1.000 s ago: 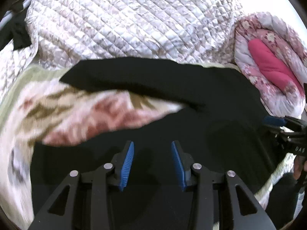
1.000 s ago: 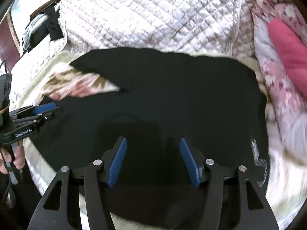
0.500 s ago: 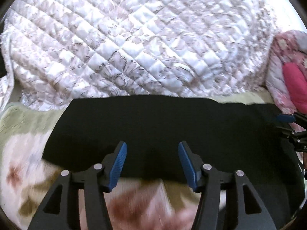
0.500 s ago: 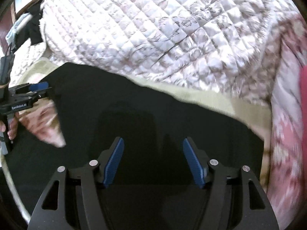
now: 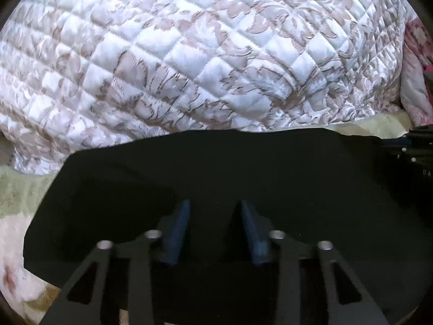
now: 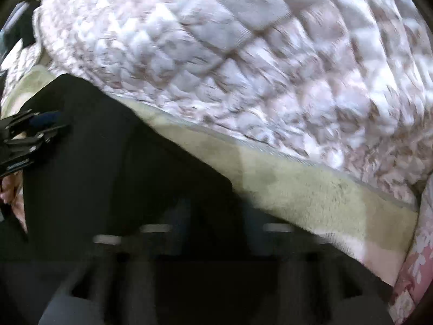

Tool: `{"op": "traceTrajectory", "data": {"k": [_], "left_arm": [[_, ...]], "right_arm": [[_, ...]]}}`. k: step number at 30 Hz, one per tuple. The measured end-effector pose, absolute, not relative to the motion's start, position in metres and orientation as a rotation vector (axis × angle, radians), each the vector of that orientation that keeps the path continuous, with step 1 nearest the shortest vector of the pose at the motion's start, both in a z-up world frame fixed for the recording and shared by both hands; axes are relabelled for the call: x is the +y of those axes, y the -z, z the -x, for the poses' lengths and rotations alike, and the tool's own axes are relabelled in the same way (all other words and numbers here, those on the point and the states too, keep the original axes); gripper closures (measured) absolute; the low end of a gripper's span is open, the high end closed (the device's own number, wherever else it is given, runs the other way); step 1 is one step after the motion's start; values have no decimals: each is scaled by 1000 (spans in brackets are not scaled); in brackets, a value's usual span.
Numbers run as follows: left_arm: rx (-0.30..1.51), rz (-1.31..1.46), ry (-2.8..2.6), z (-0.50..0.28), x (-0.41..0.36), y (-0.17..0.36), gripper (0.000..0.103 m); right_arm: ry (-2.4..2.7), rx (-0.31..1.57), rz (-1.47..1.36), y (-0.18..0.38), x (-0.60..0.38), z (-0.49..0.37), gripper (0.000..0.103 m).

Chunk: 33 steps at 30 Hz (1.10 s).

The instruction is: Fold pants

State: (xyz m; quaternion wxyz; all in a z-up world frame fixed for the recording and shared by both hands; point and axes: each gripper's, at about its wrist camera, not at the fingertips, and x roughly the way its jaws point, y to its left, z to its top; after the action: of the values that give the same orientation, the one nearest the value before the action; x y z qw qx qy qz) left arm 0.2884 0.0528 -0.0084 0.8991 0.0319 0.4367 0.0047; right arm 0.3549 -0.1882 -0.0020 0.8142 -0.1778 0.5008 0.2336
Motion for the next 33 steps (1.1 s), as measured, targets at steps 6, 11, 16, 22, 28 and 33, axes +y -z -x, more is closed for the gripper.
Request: {"op": "traceTrajectory", "data": {"k": [6, 11, 16, 22, 28, 33], "left_arm": [[863, -29, 20, -265, 53, -18, 99], [790, 32, 38, -207, 64, -51, 99], [752, 116, 81, -118, 69, -62, 98], [860, 165, 98, -42, 61, -31, 98], [891, 202, 90, -8, 62, -34, 92], [830, 190, 83, -21, 56, -58, 58]], "right_arm": [[-526, 955, 347, -52, -188, -313, 96], [-558, 826, 311, -110, -202, -232, 96], [-581, 820, 266, -115, -217, -132, 96], [-584, 1055, 168, -48, -228, -51, 95], [-533, 1082, 2, -44, -250, -33, 77], [-458, 1005, -133, -60, -272, -24, 66]]}}
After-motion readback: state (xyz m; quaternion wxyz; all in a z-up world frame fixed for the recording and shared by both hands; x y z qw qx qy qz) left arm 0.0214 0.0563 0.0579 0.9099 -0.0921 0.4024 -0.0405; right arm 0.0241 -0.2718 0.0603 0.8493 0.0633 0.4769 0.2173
